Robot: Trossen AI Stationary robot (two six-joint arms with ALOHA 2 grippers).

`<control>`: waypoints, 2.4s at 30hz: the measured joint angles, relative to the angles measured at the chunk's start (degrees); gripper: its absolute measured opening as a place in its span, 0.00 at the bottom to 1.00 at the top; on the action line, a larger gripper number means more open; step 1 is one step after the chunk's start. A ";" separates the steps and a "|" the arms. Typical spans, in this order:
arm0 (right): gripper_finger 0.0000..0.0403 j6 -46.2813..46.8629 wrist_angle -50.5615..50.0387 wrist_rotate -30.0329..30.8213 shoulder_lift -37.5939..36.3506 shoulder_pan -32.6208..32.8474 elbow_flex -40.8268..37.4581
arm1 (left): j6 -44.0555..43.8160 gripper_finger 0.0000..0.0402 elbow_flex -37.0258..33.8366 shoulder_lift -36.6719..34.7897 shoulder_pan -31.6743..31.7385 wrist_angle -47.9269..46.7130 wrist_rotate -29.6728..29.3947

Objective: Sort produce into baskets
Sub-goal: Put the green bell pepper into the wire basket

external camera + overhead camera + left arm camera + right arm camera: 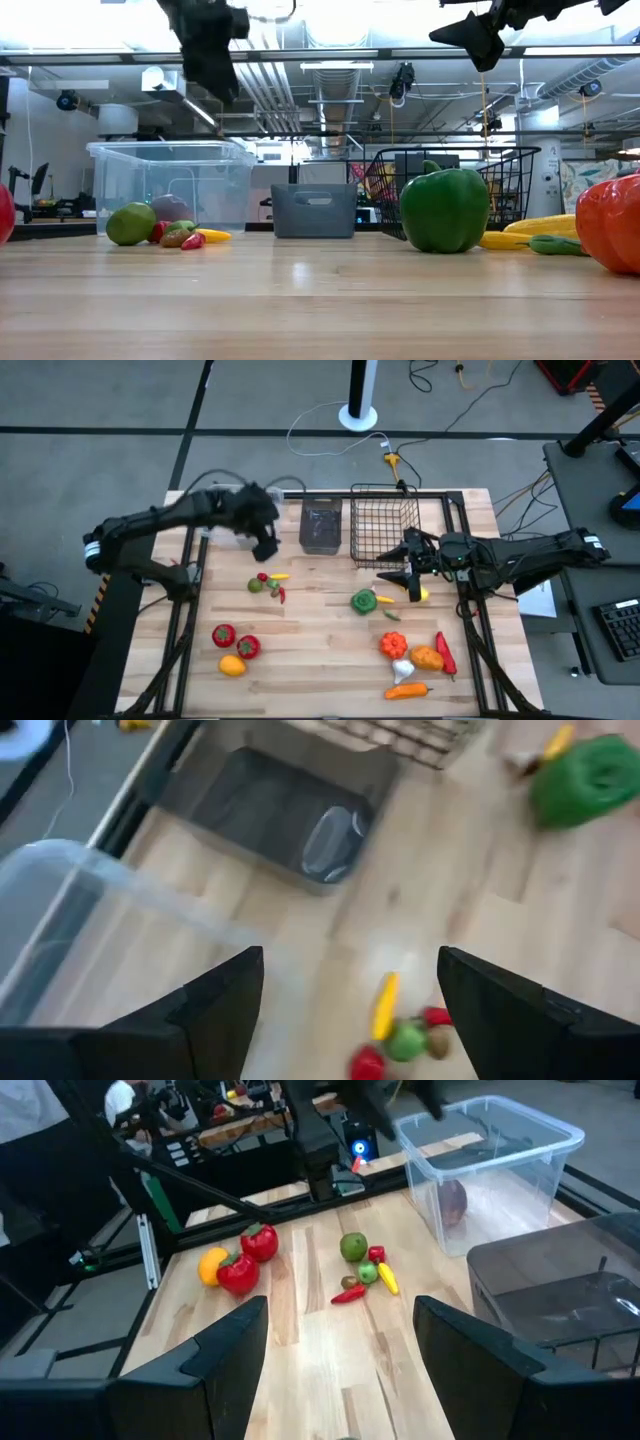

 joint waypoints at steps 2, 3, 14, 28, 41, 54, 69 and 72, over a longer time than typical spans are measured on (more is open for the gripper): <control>0.60 0.00 -0.03 0.01 0.47 0.00 0.00 | -3.92 0.70 -1.39 -1.32 -5.48 1.55 -4.95; 0.60 0.00 0.10 0.00 0.74 0.00 0.00 | -5.65 0.70 -2.15 -1.88 -8.49 1.73 -7.72; 0.60 -1.33 -5.74 0.00 3.99 0.00 5.96 | -24.07 0.70 -4.09 -2.26 -31.42 1.75 -24.31; 0.60 -0.73 -28.12 0.47 19.98 3.19 22.73 | -39.37 0.70 -11.09 -1.21 -41.45 3.52 -34.23; 0.60 6.56 -37.98 1.98 30.21 12.03 29.88 | -41.83 0.70 -12.30 -1.19 -45.87 9.49 -35.91; 0.60 14.42 -38.00 12.01 31.31 22.70 29.70 | -38.98 0.70 -12.30 -1.19 -47.80 19.94 -40.00; 0.60 13.45 -33.50 20.70 31.92 26.64 24.81 | -37.95 0.70 -13.84 -1.17 -51.18 23.10 -42.18; 0.60 13.19 -31.59 22.73 31.89 26.64 23.27 | -37.97 0.70 -14.77 -1.17 -51.88 23.15 -44.04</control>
